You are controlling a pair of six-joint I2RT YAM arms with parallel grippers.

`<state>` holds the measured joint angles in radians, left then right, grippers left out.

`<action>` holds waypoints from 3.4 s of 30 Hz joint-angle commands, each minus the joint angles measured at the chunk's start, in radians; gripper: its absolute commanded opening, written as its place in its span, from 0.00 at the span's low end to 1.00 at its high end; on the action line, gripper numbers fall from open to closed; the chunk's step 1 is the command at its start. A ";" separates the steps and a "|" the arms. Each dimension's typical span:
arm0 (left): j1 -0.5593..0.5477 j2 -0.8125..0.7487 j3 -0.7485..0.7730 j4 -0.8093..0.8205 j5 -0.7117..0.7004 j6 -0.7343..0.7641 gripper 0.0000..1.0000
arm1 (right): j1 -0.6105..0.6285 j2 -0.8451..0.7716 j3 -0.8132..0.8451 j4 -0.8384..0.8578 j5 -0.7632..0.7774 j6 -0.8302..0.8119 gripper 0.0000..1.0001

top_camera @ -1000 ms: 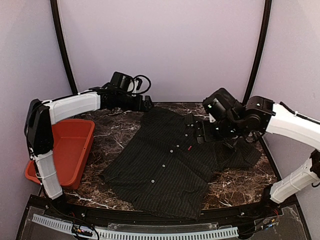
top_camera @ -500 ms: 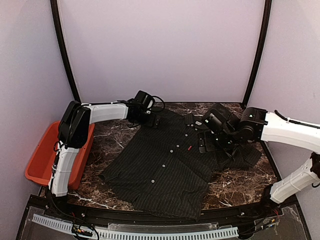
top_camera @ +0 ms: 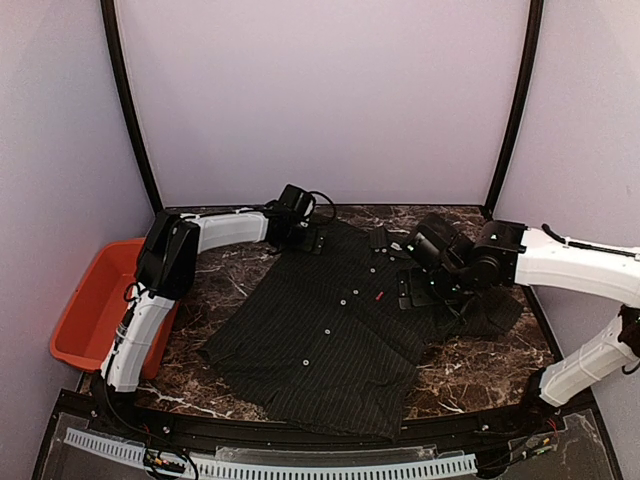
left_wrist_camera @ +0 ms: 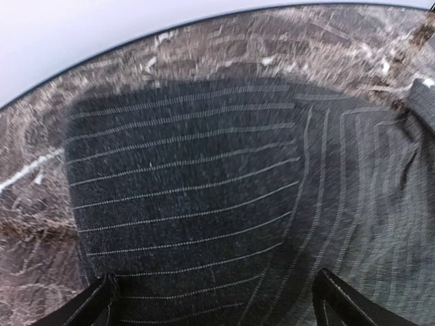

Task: Pin the brooch onto the clothing
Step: Flatten out the crumpled clothing at the center of the board.

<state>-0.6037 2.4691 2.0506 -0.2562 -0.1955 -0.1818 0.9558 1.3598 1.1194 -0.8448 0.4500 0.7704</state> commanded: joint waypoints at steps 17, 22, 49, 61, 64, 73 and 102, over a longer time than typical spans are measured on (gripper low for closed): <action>0.146 -0.012 -0.060 -0.031 -0.017 -0.213 0.01 | -0.094 0.020 -0.037 0.089 -0.021 -0.017 0.88; 0.210 -0.144 -0.240 0.043 -0.032 -0.324 0.01 | -0.195 0.048 -0.045 0.204 -0.119 -0.059 0.88; 0.173 -0.598 -0.676 0.108 0.028 -0.420 0.80 | -0.388 0.853 0.548 0.354 -0.506 -0.155 0.39; -0.054 -0.810 -1.004 0.124 0.037 -0.409 0.90 | -0.527 1.145 1.003 0.218 -0.453 -0.179 0.41; -0.074 -0.844 -1.076 0.132 0.059 -0.413 0.90 | -0.558 1.207 1.142 0.218 -0.486 -0.241 0.43; -0.132 -0.874 -1.163 0.158 0.138 -0.414 0.91 | -0.571 1.110 1.174 0.295 -0.731 -0.390 0.59; -0.407 -0.562 -1.018 0.290 0.408 -0.467 0.41 | -0.498 0.175 0.015 0.399 -0.479 -0.319 0.67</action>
<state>-0.9977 1.9148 1.0515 0.1024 0.1936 -0.6441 0.4870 1.5295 1.1618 -0.4496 -0.1139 0.4103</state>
